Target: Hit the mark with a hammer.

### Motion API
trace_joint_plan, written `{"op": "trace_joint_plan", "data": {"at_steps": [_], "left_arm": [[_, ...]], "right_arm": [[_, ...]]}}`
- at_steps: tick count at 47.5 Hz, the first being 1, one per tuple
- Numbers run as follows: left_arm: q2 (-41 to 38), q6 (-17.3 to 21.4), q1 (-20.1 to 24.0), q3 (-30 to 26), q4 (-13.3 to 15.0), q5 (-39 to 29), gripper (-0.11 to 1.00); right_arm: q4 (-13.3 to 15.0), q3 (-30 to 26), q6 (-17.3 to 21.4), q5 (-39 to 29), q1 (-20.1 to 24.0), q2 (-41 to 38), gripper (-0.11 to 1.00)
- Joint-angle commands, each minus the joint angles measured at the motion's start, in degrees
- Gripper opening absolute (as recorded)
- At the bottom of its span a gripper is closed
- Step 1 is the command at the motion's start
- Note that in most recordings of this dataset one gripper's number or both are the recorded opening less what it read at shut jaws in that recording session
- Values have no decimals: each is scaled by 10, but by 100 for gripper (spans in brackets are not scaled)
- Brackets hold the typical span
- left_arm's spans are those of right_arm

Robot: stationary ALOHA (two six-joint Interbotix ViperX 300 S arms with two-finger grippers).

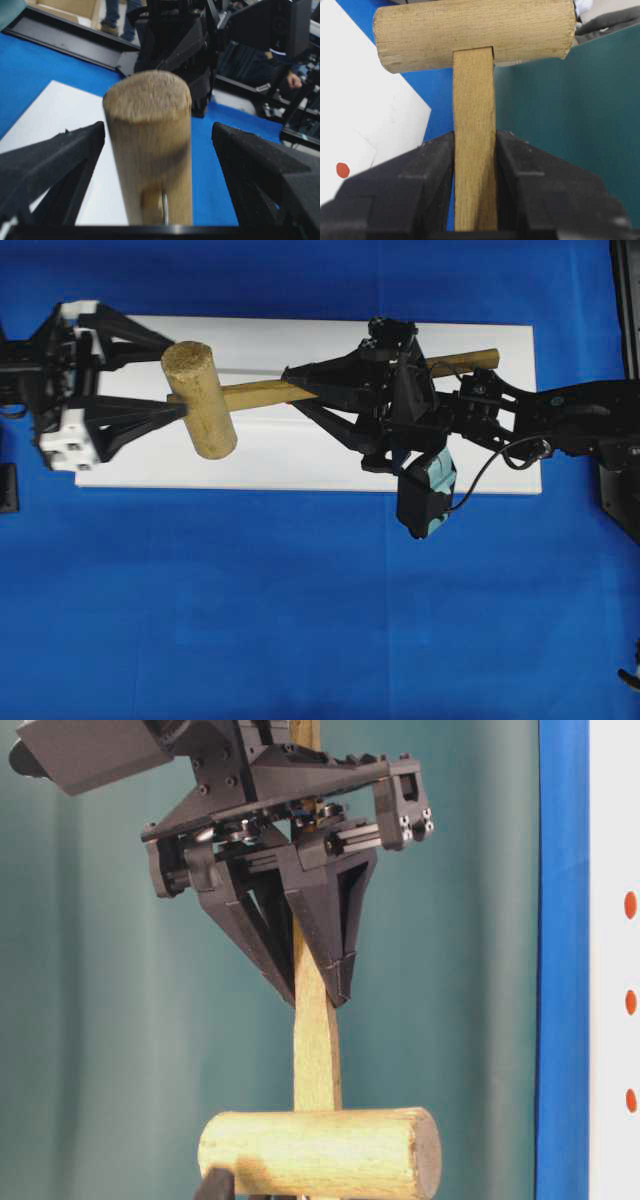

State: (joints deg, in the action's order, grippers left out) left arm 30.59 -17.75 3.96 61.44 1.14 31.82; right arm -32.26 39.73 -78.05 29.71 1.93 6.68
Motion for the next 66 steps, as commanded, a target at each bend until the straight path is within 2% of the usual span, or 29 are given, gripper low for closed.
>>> {"op": "trace_joint_plan", "data": {"at_steps": [1, 8, 16, 22, 26, 31, 49, 55, 59, 66], "left_arm": [[-21, -1, 4, -27, 1, 11, 93], [-48, -2, 7, -49, 3, 9, 93], [-45, -4, 13, -47, 4, 4, 92], [-45, -23, 14, -46, 4, 3, 88], [-47, -38, 14, -47, 4, -7, 73], [-47, -40, 14, -49, 4, -17, 45], [-47, -44, 14, -51, 4, -18, 46], [-46, -43, 14, -49, 4, -19, 46], [-43, -40, 14, -47, 4, -21, 46], [-43, -23, 16, -47, 2, -36, 46]], "right_arm": [[1, -15, 3, 5, 2, 19, 10], [2, -15, 3, 5, 2, 19, 10], [1, -15, 3, 5, 2, 19, 10], [1, -16, 3, 4, 2, 19, 10], [1, -16, 3, 4, 2, 19, 10], [-2, -16, 4, 4, 2, 18, 10], [-18, -18, 4, 3, 0, 18, 10], [-38, -19, 5, 2, -3, 18, 10], [-54, -19, 5, 2, -4, 19, 21], [-84, -19, 5, -2, -3, 19, 64]]}}
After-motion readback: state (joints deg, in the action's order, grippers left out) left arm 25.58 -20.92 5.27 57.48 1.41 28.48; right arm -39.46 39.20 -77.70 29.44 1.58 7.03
